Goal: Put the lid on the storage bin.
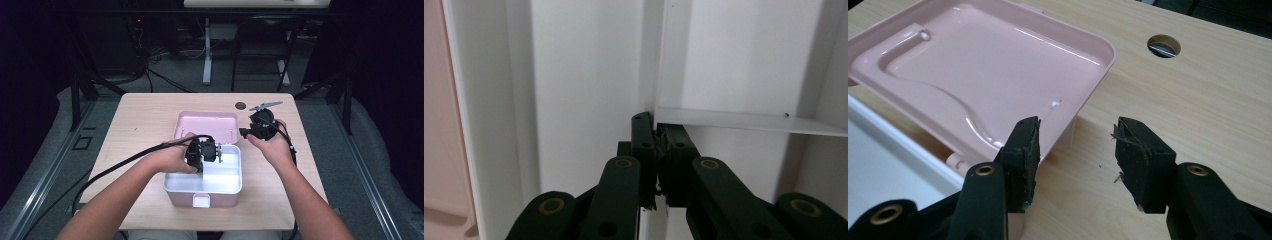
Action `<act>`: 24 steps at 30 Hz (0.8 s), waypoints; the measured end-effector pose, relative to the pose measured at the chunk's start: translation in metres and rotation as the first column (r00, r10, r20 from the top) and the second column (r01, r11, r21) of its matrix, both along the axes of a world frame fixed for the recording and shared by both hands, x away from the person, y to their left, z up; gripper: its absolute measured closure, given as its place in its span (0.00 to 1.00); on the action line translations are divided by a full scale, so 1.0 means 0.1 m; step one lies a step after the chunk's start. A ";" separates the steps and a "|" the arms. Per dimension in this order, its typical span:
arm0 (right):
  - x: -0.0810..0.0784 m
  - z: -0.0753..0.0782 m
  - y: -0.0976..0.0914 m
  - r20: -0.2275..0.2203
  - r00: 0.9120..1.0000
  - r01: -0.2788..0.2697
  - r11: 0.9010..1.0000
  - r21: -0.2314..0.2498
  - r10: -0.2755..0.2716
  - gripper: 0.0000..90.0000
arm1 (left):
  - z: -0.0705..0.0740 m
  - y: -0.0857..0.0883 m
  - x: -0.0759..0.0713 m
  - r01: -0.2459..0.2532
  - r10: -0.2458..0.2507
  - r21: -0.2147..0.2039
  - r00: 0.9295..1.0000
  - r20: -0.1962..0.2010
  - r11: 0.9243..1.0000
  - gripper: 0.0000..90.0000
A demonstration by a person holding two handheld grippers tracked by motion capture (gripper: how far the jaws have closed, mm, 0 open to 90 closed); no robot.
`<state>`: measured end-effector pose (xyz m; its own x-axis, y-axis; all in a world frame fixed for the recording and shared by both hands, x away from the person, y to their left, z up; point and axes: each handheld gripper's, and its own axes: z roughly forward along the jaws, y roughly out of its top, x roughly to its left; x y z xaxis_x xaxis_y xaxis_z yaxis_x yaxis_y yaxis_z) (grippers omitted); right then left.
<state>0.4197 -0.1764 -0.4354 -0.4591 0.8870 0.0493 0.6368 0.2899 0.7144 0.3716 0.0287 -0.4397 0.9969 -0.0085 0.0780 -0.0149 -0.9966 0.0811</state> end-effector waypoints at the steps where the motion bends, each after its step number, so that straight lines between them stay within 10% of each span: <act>1: 0.03 0.00 0.01 0.003 1.000 0.004 1.000 -0.001 -0.004 0.57 | 0.00 0.00 0.00 0.000 0.000 0.000 1.000 0.000 1.000 0.96; 24: 0.46 -0.10 0.25 -0.074 0.992 0.097 0.994 -0.046 -0.100 0.70 | 0.00 0.00 0.01 -0.002 0.002 0.002 1.000 -0.003 1.000 0.96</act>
